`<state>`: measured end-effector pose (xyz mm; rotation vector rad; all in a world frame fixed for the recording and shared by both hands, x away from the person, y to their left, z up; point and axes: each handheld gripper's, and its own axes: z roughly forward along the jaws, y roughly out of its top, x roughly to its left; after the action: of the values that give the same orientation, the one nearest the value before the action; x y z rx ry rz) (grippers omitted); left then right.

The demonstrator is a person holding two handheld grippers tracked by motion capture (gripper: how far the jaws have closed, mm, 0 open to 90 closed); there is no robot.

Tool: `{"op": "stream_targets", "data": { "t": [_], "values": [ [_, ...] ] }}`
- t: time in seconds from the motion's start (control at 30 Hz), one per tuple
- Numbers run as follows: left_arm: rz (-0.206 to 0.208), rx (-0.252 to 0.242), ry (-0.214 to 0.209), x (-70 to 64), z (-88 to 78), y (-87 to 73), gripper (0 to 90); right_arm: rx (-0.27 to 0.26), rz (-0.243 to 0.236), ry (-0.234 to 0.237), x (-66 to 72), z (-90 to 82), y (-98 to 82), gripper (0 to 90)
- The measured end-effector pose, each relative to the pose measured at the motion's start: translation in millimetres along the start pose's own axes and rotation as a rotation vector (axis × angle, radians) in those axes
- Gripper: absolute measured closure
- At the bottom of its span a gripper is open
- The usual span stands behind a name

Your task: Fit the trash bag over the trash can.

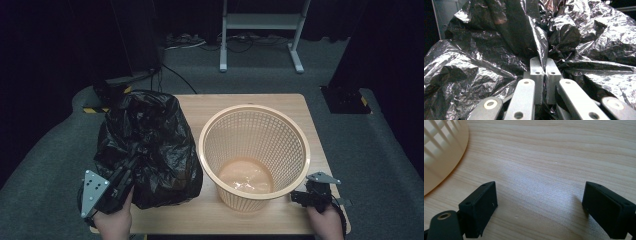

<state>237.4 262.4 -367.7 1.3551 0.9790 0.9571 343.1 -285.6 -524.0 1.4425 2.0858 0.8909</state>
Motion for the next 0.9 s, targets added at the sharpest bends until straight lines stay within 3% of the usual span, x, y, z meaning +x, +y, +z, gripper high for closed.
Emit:
{"op": "stream_targets", "data": {
  "t": [0.23, 0.47, 0.9],
  "values": [
    [0.002, -0.074, -0.029, -9.0, -10.4, 20.3, 87.0, 0.000, 0.000, 0.000, 0.0, 0.0, 0.0, 12.6],
    [0.003, -0.130, -0.086, -22.7, -11.9, 40.2, 87.0, 0.000, 0.000, 0.000, 0.0, 0.0, 0.0, 12.6],
    [0.018, -0.159, -0.210, -54.3, 7.2, 63.3, 87.0, 0.000, -0.001, 0.000, 0.0, 0.0, 0.0, 12.6]
  ]
}}
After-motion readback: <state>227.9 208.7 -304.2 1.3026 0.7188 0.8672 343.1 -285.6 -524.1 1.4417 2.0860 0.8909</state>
